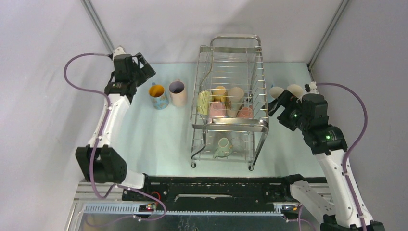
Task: Unload the cups from the dish rack
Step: Unload the cup from the dish rack.
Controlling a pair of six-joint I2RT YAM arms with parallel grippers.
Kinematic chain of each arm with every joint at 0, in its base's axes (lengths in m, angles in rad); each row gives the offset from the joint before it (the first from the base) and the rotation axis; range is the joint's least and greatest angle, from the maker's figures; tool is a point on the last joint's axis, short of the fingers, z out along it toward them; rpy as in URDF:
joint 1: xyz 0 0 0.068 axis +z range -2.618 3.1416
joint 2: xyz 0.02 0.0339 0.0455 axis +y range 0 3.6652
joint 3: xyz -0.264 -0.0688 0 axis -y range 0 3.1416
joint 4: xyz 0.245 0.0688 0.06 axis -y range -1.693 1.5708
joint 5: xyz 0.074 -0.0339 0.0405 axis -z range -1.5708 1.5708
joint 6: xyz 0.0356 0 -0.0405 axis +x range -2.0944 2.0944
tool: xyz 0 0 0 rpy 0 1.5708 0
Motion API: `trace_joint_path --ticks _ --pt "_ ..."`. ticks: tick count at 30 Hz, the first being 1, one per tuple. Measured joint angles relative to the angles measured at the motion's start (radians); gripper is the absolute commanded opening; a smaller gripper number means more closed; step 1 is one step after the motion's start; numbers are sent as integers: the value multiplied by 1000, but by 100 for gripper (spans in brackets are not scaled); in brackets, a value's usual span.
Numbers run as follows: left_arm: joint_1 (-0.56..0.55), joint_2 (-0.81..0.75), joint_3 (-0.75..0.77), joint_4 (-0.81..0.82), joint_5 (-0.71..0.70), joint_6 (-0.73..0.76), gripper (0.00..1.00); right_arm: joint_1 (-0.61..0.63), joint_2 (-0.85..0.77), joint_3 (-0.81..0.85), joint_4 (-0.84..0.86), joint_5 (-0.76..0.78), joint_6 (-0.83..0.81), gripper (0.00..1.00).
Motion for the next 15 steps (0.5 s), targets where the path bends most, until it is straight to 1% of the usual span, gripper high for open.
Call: trace_joint_path --ticks 3,7,10,15 --pt "-1 -74 -36 10 34 0 100 -13 27 -15 24 -10 -1 99" --pt "-16 -177 -103 14 83 0 100 -40 61 -65 64 -77 -1 96" --pt "-47 -237 -154 16 112 1 100 -64 85 -90 88 -115 -3 94" --pt "-133 -309 -253 19 163 1 100 -76 153 -106 143 -157 -18 88"
